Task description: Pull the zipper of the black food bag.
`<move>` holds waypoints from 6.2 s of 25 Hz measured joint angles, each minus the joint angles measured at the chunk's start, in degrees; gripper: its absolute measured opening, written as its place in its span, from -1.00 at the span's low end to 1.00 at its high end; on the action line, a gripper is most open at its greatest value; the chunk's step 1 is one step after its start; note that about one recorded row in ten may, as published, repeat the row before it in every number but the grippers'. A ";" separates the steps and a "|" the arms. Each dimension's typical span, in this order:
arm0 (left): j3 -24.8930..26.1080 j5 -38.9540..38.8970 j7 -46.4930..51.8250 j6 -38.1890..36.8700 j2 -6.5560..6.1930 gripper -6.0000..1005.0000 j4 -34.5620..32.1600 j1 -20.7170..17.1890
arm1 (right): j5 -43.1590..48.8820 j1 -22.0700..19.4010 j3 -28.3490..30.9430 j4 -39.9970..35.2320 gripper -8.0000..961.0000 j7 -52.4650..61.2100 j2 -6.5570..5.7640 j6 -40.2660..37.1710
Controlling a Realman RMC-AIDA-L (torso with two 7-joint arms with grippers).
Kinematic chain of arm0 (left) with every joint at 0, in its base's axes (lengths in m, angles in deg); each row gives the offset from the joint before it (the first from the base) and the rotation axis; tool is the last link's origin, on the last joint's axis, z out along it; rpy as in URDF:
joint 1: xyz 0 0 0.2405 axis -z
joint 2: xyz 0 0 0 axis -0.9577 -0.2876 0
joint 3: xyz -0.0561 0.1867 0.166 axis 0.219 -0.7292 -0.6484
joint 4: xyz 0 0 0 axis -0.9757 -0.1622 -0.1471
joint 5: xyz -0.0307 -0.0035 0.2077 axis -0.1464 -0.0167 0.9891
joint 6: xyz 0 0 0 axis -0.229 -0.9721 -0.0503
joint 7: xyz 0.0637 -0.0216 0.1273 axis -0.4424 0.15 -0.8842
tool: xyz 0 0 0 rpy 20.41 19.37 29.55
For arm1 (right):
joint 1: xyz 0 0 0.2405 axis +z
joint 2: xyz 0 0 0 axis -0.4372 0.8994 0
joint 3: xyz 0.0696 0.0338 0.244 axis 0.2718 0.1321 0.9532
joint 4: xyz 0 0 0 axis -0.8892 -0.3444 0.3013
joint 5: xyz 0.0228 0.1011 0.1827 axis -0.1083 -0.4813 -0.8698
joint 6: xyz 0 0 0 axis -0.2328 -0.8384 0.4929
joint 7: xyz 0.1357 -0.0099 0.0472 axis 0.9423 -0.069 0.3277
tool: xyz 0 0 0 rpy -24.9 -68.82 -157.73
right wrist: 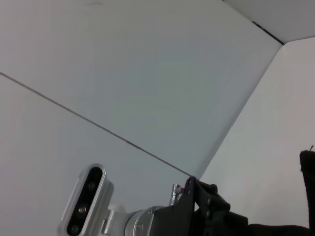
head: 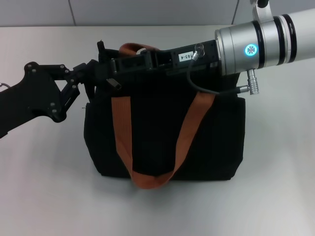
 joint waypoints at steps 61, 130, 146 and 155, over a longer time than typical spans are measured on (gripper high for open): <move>2.30 -0.75 0.54 -0.25 0.06 -0.95 0.43 0.08 | 4.64 -2.77 -7.46 -12.09 -0.99 3.77 -0.45 4.20; 3.62 -0.79 1.06 -0.31 0.44 -0.96 0.47 0.75 | 2.13 -7.15 -12.72 -19.88 -0.54 4.89 -0.72 4.65; 3.52 -1.27 1.07 -0.45 0.67 -0.96 0.53 1.17 | 4.61 -6.95 -13.17 -20.47 -0.55 4.98 -0.55 5.79; 3.51 -1.35 1.07 -0.29 0.75 -0.96 0.58 1.19 | 4.70 -7.18 -12.69 -21.80 -0.43 4.90 -0.59 5.24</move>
